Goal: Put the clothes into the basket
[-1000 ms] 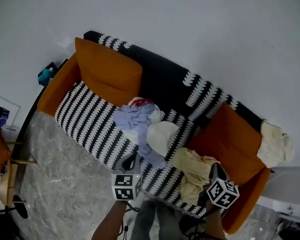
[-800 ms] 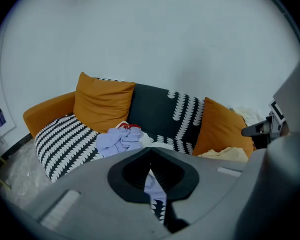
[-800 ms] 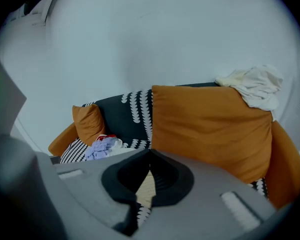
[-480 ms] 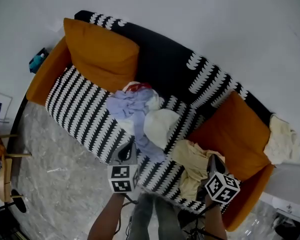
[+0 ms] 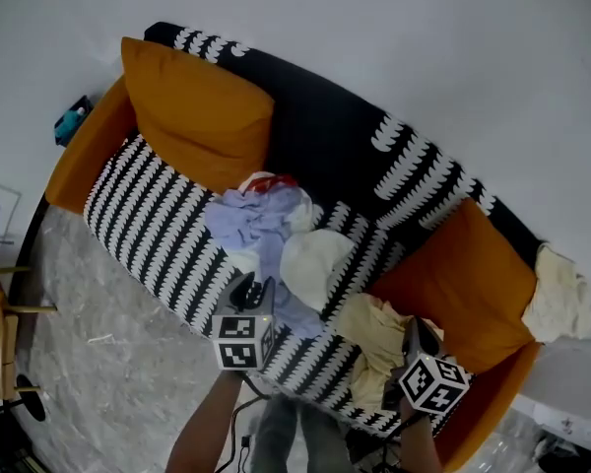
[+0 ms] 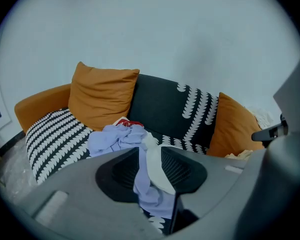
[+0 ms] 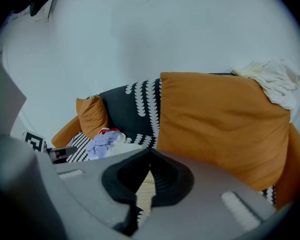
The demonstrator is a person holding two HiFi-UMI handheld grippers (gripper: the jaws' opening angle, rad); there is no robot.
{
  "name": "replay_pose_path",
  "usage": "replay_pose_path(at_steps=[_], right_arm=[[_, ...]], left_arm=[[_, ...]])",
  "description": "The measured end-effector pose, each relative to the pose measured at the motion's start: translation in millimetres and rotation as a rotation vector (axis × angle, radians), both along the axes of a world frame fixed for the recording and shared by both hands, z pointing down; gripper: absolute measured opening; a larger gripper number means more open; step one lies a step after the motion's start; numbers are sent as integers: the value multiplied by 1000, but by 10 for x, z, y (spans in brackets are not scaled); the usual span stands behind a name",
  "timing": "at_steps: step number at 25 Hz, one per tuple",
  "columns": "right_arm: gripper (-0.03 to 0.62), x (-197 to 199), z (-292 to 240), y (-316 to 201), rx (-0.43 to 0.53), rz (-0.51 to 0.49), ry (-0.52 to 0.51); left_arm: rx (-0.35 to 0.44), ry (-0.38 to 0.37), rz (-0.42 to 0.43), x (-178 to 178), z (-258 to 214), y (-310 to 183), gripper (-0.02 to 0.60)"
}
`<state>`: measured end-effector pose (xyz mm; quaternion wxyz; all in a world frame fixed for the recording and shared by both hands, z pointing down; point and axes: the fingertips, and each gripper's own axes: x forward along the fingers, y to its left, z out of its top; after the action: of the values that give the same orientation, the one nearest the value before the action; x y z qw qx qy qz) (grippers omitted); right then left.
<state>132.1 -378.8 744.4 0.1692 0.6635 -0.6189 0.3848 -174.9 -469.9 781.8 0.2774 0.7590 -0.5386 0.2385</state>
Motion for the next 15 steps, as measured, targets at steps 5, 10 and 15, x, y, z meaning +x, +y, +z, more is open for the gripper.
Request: replay_pose_path(at_steps=[5, 10, 15], right_arm=[[3, -75, 129, -111, -3, -37, 4], [3, -114, 260, -269, -14, -57, -3], [3, -137, 353, -407, -19, -73, -17]], left_arm=[[42, -83, 23, -100, 196, -414, 180], [63, -149, 13, -246, 370, -938, 202], [87, -163, -2, -293, 431, -1377, 202]])
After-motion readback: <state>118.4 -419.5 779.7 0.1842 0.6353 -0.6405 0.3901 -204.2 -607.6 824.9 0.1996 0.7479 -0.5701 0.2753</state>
